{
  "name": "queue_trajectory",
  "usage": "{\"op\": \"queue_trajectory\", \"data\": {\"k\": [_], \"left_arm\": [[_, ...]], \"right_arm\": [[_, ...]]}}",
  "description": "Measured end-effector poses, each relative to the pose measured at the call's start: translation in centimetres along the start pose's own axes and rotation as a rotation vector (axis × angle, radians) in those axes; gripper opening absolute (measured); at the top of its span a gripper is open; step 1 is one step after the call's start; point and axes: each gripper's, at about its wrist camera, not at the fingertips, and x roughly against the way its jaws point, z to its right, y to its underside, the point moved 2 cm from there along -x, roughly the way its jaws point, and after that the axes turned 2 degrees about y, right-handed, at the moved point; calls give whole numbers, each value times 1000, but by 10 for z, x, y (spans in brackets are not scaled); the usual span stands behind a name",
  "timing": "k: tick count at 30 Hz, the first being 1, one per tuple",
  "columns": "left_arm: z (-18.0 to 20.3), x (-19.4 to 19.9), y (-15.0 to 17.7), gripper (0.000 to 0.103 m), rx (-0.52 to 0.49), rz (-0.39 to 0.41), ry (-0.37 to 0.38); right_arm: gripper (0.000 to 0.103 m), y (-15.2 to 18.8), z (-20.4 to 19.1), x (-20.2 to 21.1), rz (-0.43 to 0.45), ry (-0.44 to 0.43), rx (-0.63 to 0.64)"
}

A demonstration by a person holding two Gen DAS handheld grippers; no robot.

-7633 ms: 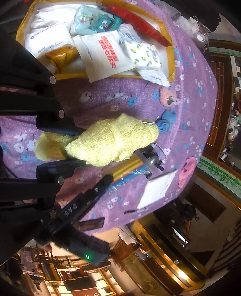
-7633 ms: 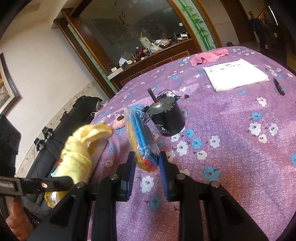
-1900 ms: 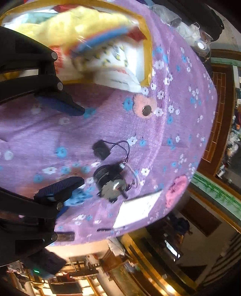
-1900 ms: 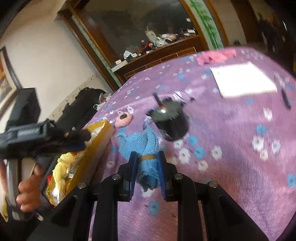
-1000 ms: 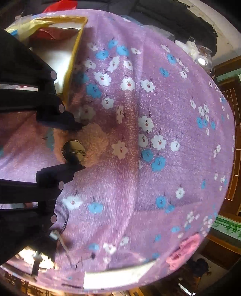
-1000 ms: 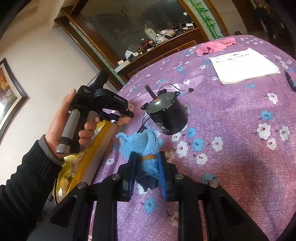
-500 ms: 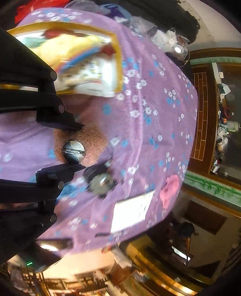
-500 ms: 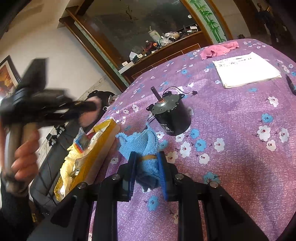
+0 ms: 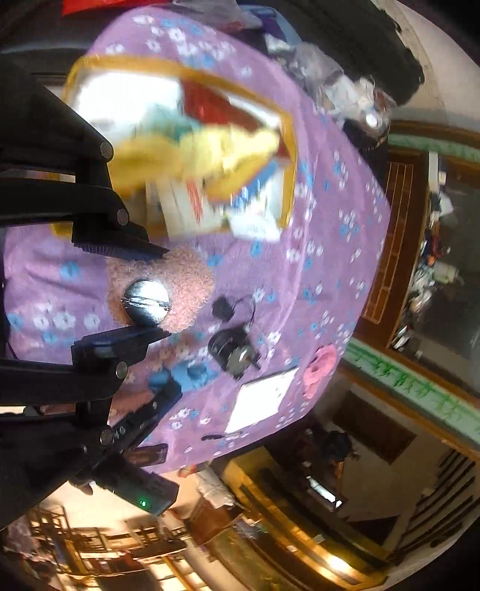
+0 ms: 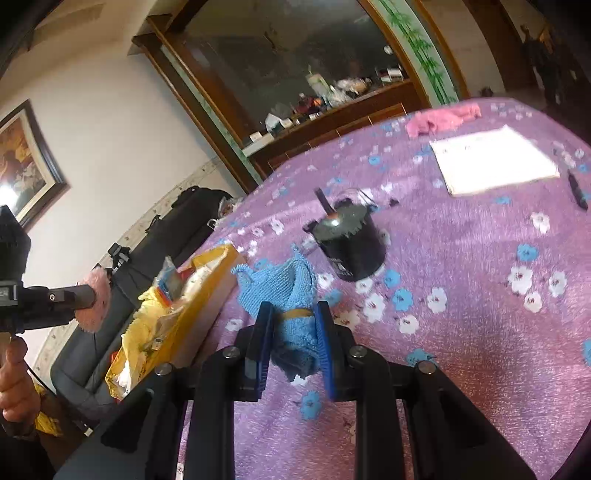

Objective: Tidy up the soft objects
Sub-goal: 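Carry the pink pad and blue knitted cloth over the white box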

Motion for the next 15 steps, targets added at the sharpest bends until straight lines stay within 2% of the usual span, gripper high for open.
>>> {"op": "queue_trajectory", "data": {"k": [7, 15], "left_arm": [[-56, 36, 8, 34, 67, 66, -55], [-103, 28, 24, 34, 101, 35, -122]], "right_arm": [[22, 1, -58, -12, -63, -113, 18], [22, 18, -135, -32, -177, -264, 124]]}}
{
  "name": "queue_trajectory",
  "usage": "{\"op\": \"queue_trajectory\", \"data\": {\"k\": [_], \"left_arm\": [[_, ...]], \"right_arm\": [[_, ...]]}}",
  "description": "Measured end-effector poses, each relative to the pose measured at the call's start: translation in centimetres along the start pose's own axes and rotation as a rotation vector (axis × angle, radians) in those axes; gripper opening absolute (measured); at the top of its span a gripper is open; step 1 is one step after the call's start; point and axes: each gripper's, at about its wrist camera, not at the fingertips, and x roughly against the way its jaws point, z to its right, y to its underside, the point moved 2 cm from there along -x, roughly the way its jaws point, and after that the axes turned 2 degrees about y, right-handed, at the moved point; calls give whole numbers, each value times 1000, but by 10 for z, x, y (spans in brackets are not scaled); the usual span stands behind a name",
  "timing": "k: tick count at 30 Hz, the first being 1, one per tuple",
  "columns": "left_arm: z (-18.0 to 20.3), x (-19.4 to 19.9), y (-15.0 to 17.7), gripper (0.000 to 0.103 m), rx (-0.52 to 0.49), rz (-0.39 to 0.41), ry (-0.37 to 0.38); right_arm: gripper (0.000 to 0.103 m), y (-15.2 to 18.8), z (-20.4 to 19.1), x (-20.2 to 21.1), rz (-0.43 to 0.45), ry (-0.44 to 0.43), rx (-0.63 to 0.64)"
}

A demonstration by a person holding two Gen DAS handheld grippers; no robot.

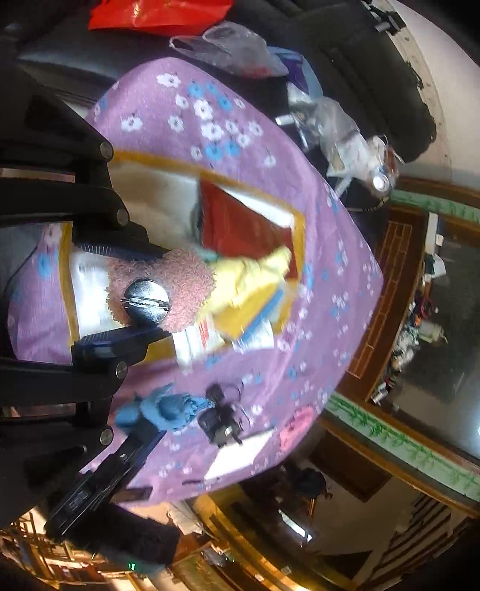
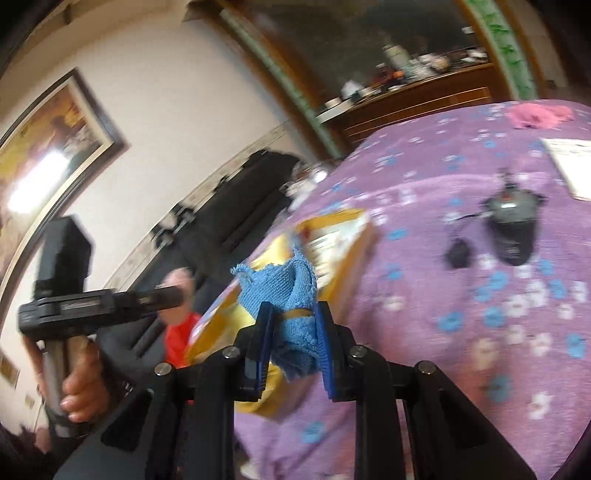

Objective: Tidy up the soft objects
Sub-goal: 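Carry the pink pad and blue knitted cloth over the white box, then open the left gripper dropping the pink pad while the right gripper releases the blue cloth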

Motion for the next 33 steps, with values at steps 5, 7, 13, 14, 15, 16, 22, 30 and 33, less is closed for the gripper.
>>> {"op": "queue_trajectory", "data": {"k": [5, 7, 13, 14, 15, 16, 22, 30, 33], "left_arm": [[-11, -13, 10, 34, -6, -34, -23], [-16, -20, 13, 34, 2, -49, -30], [-24, -35, 18, 34, 8, -79, -43], [-24, -37, 18, 34, 4, -79, -52], [-24, -41, 20, 35, 0, -83, -65], [-24, -42, 20, 36, -1, -86, -70], [-32, -42, 26, 60, 56, -68, -19], [-22, -18, 27, 80, 18, 14, 5], [-20, -12, 33, 80, 20, 25, 19]], "right_arm": [[22, 11, -31, -33, -102, -22, 77], [22, 15, -40, -44, -135, -21, 111], [22, 14, -43, -48, -124, 67, 122], [22, 13, -42, -48, -117, 79, 118], [22, 11, -41, -49, -119, 98, 116], [22, 10, -38, -53, -128, 122, 117], [30, 20, -38, -61, -160, 163, 132], [58, 18, -34, -33, -83, 167, 68], [63, 22, -33, -26, -67, 191, 43]]}}
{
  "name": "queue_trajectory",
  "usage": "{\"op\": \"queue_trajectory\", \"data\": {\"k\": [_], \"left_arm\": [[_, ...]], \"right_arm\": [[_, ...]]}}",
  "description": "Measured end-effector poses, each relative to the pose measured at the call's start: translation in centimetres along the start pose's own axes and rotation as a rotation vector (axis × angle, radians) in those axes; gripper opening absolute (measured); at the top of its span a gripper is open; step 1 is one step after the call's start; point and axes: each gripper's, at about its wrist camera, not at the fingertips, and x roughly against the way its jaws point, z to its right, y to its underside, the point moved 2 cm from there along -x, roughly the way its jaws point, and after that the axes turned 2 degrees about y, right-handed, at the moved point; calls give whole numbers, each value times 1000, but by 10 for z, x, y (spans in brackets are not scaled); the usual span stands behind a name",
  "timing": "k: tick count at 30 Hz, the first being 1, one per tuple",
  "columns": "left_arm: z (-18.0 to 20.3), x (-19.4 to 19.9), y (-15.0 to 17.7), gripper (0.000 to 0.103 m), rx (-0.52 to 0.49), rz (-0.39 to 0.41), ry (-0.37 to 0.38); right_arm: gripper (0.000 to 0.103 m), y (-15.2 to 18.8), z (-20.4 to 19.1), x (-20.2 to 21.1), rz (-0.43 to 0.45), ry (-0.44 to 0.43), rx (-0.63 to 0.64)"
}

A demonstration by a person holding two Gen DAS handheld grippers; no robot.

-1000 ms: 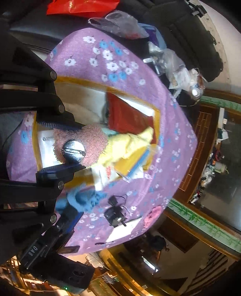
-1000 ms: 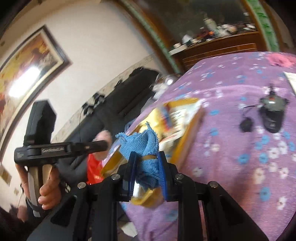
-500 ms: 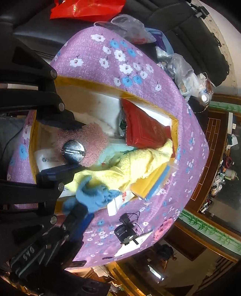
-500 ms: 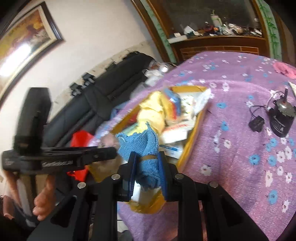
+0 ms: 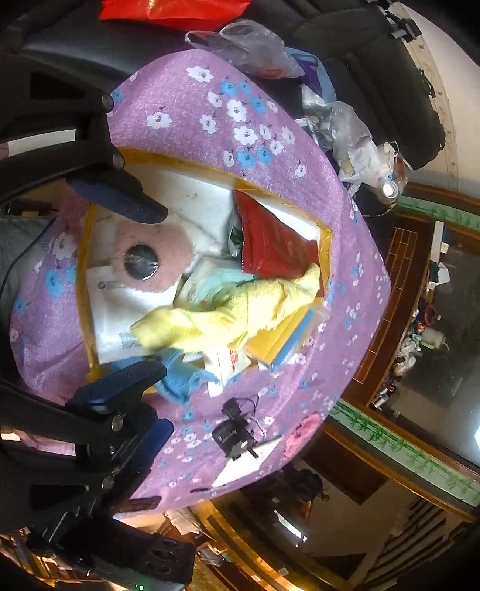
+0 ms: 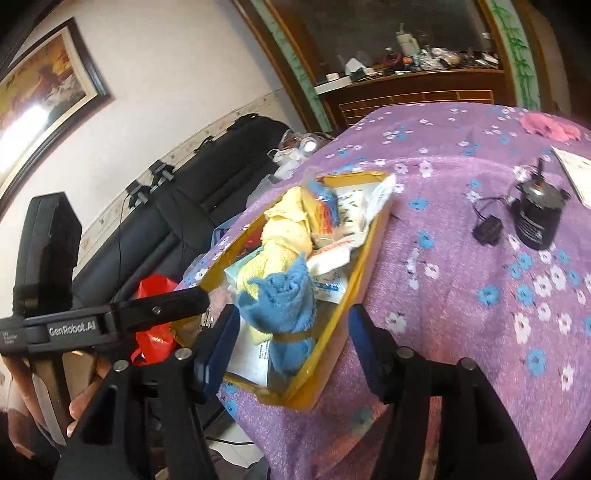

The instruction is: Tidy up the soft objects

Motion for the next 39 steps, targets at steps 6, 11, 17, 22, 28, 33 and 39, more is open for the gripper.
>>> {"op": "queue_trajectory", "data": {"k": [6, 11, 17, 22, 28, 33, 39], "left_arm": [[7, 16, 14, 80, 11, 25, 37], [18, 36, 20, 80, -3, 52, 64], [34, 49, 24, 80, -45, 83, 65], [40, 46, 23, 80, -27, 80, 69], [49, 41, 25, 80, -39, 79, 30], [58, 36, 22, 80, -54, 70, 21], [66, 31, 21, 80, -77, 65, 1]], "right_arm": [[67, 6, -7, 17, 37, 17, -12], [68, 6, -16, 30, 76, 2, -5], [69, 11, -20, 42, 95, -4, 18], [69, 14, -11, 48, 95, -1, 9], [70, 17, 0, 49, 98, -24, -19], [70, 18, 8, 52, 110, -33, -36], [70, 20, 16, 54, 120, -32, -57]]}}
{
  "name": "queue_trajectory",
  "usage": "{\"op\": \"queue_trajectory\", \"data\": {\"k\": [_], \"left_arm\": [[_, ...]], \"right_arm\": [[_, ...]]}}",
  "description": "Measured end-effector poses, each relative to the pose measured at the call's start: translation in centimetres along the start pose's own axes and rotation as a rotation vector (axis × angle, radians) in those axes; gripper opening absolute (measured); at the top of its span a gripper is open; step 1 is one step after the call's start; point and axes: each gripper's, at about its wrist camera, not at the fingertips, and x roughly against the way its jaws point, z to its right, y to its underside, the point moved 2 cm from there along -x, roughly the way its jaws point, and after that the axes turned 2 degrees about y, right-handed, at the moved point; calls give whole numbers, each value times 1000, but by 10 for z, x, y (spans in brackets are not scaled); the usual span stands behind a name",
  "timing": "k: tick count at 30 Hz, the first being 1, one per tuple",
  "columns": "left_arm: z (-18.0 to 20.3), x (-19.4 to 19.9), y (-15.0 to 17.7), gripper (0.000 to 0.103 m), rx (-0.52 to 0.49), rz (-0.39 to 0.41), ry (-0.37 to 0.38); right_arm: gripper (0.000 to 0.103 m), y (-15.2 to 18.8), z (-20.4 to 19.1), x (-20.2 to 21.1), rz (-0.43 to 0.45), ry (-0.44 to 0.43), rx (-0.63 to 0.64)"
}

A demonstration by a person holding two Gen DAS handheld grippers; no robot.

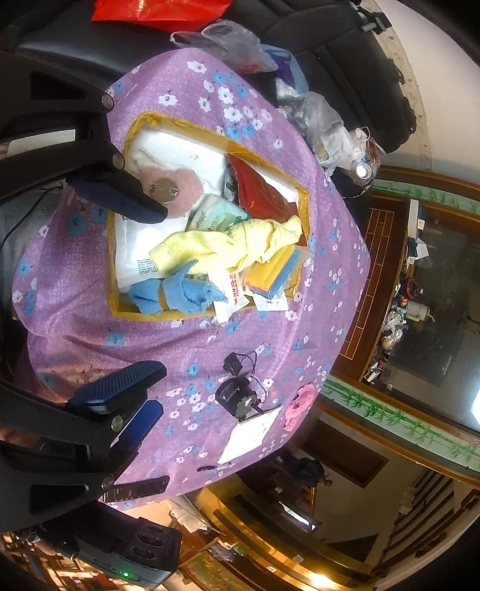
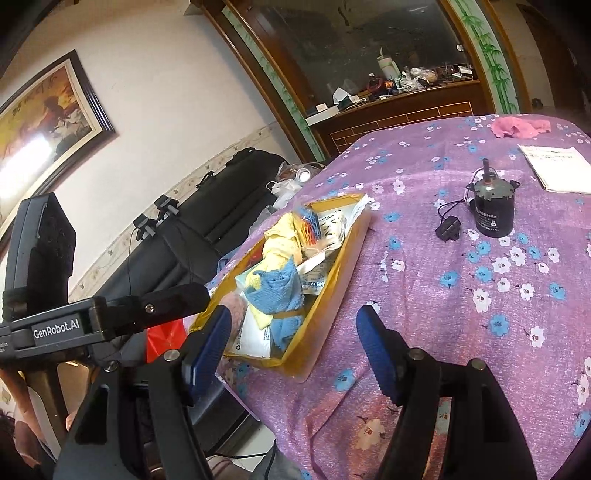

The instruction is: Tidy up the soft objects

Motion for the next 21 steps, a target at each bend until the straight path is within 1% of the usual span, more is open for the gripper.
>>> {"op": "queue_trajectory", "data": {"k": [6, 10, 14, 18, 21], "left_arm": [[-10, -5, 5, 80, 34, -10, -17], [-17, -7, 3, 80, 51, 4, -26], [-16, -16, -1, 80, 41, -1, -23], [-14, -26, -6, 80, 24, 10, -37], [-12, -32, -11, 80, 3, 31, -75]], "right_arm": [[70, 0, 2, -5, 0, -18, -20], [70, 0, -4, -9, 3, -15, 13], [70, -2, -2, -11, 7, -10, 23], [70, -5, 2, -13, 12, 5, 37], [70, -8, 6, -18, 6, 13, 45]]}}
